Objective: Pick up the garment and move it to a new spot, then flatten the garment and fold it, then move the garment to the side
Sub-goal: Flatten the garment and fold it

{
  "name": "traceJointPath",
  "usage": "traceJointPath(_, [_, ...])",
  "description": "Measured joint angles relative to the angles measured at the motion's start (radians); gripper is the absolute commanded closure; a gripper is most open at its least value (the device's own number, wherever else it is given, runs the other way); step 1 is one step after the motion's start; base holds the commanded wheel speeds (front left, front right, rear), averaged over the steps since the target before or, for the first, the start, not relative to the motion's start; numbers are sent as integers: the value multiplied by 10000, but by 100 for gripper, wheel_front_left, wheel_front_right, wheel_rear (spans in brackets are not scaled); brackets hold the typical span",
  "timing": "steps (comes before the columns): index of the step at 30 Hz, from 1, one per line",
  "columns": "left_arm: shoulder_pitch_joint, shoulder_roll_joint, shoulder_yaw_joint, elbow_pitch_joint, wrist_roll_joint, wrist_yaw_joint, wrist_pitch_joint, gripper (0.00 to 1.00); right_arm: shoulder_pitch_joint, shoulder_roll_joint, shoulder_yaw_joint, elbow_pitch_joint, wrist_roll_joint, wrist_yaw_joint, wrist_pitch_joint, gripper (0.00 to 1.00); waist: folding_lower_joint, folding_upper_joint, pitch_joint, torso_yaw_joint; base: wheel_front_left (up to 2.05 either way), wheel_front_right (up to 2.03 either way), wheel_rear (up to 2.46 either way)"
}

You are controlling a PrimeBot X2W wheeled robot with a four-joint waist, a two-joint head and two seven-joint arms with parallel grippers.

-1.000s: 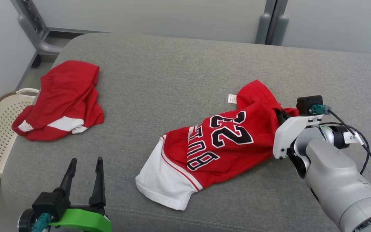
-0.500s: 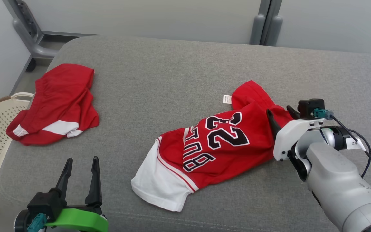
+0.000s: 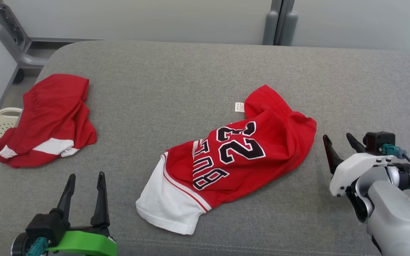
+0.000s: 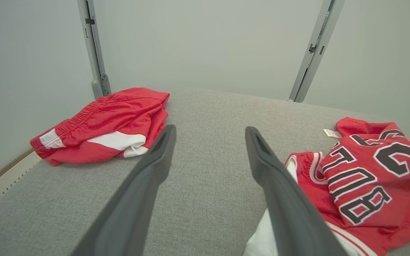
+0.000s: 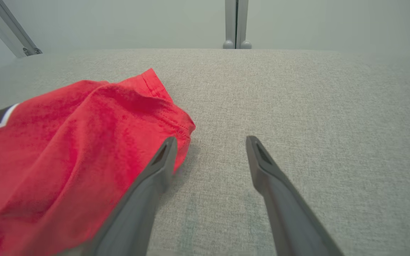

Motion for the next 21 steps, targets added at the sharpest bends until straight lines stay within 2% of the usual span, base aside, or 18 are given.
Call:
traceJointPath(8, [-55,-15,-96,13,12,0,0,0,300,253,35,12,115,0,2,0,0,0,194,-7,0,0,0])
traceJointPath(21, [-175,2,-198,73,2,0,0,0,-253,679,355,1233,368,0,63,0,0,0,357,390,0,0,0])
